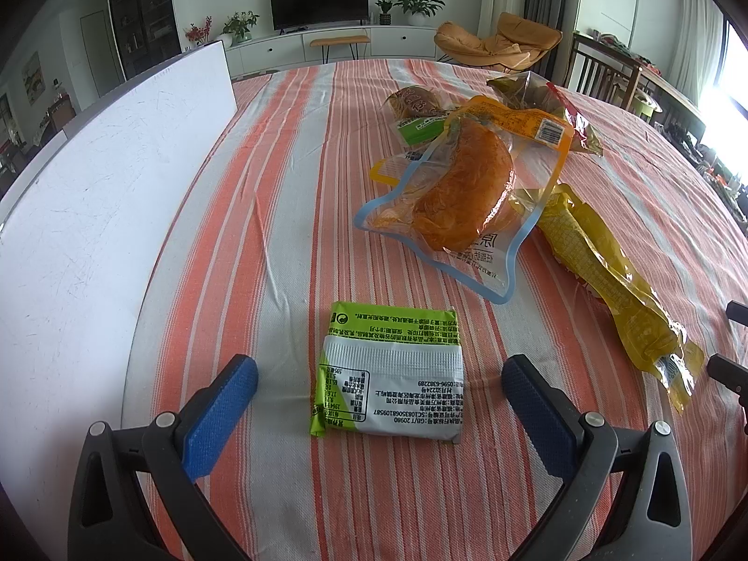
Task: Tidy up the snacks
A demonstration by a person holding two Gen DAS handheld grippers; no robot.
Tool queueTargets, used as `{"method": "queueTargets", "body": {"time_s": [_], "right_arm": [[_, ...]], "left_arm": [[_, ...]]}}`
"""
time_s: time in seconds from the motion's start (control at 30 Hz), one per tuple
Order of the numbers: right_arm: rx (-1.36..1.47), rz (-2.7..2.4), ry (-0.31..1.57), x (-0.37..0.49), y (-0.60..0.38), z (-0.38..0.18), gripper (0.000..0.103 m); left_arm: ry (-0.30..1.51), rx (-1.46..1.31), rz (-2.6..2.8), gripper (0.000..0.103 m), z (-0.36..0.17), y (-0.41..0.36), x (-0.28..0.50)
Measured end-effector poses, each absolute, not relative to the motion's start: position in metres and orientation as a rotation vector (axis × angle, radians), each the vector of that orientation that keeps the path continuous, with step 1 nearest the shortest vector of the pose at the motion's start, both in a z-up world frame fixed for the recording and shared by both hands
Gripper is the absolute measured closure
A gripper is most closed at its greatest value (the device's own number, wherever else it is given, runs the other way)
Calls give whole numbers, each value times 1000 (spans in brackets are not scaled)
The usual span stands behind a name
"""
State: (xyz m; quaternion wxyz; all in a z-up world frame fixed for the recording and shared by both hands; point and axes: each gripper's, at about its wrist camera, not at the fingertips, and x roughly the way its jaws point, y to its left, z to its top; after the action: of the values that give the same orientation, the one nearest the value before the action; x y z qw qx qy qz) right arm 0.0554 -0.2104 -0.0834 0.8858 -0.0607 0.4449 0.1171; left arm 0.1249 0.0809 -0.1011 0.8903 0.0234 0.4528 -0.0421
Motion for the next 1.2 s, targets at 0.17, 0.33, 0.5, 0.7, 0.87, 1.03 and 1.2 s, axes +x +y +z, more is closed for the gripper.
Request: {"method": "queueTargets", "body": {"time_s": [0.17,0.33,0.5,0.7,0.87,1.03,1.2], "right_arm": [[-126,244,925,55,-211,-83,0],[-126,244,925,55,-210,-83,0],[-126,243,925,55,-210,-83,0],[-126,243,924,55,-210,-83,0],[-126,243,924,55,-210,-83,0],[-126,244,924,55,-210,-83,0],[-127,249,931,58,-210,-85,1]], "left_arm": [[940,48,-87,0,-101,81,125],[940,48,-87,0,-101,81,125],[940,48,-87,0,-101,81,125],[940,48,-88,0,-101,81,125],[940,48,-88,0,-101,81,125],[971,58,-127,0,-100,83,128],[982,28,-152,1,-97,88,124]]}}
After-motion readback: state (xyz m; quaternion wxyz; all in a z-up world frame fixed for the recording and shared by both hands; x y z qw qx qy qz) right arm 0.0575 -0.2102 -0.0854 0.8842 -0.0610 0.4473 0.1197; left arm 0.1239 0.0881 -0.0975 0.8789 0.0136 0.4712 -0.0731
